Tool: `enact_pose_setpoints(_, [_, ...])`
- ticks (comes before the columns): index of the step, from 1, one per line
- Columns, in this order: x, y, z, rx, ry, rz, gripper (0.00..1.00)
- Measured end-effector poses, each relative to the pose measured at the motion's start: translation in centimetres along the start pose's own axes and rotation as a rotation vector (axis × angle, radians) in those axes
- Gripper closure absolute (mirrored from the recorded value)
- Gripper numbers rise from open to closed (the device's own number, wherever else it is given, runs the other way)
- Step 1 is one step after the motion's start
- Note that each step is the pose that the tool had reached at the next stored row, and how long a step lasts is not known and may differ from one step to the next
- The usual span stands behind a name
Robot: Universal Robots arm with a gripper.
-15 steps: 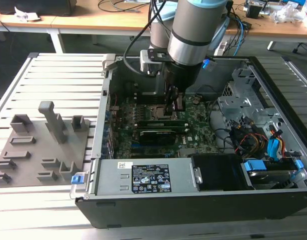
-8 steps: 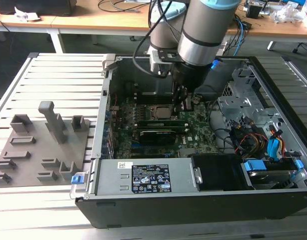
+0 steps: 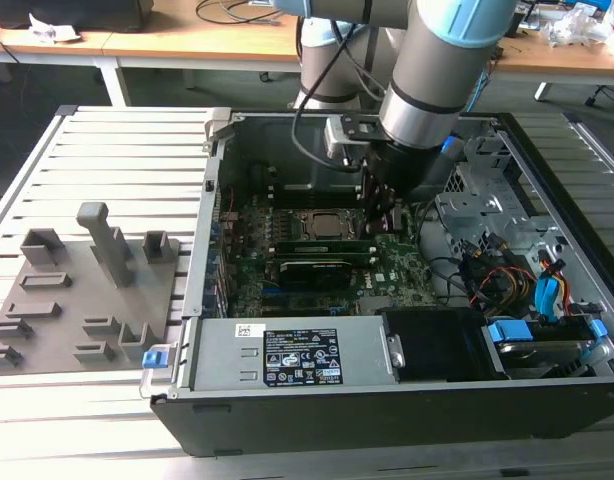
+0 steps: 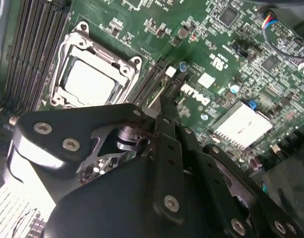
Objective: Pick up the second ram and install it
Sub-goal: 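Press down the second ram until it locks into place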
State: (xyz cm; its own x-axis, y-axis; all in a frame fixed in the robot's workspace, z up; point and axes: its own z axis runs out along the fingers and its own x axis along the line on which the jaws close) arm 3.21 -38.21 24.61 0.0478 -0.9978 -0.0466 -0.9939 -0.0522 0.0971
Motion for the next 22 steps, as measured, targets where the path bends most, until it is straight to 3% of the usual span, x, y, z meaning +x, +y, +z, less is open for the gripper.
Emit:
enact_pose_setpoints(5, [-0.26,-0.28,1.7,-0.0004,0.0008,0.0,0.89])
enact_pose_setpoints(9, [-0.29,-0.24,1.73,0.0029,-0.0017,0.0,0.89])
enact_pose_setpoints(11, [-0.35,1.02,1.39,0.0133,0.0006,-0.001,0.89])
enact_pose_setpoints(14, [-0.46,3.36,1.61,0.018,0.001,-0.001,0.89])
enact_pose_setpoints(18, [-0.7,7.53,2.11,0.0241,0.0016,-0.001,0.89])
enact_pose_setpoints(22, [-0.9,8.3,2.55,0.024,0.0019,-0.001,0.89])
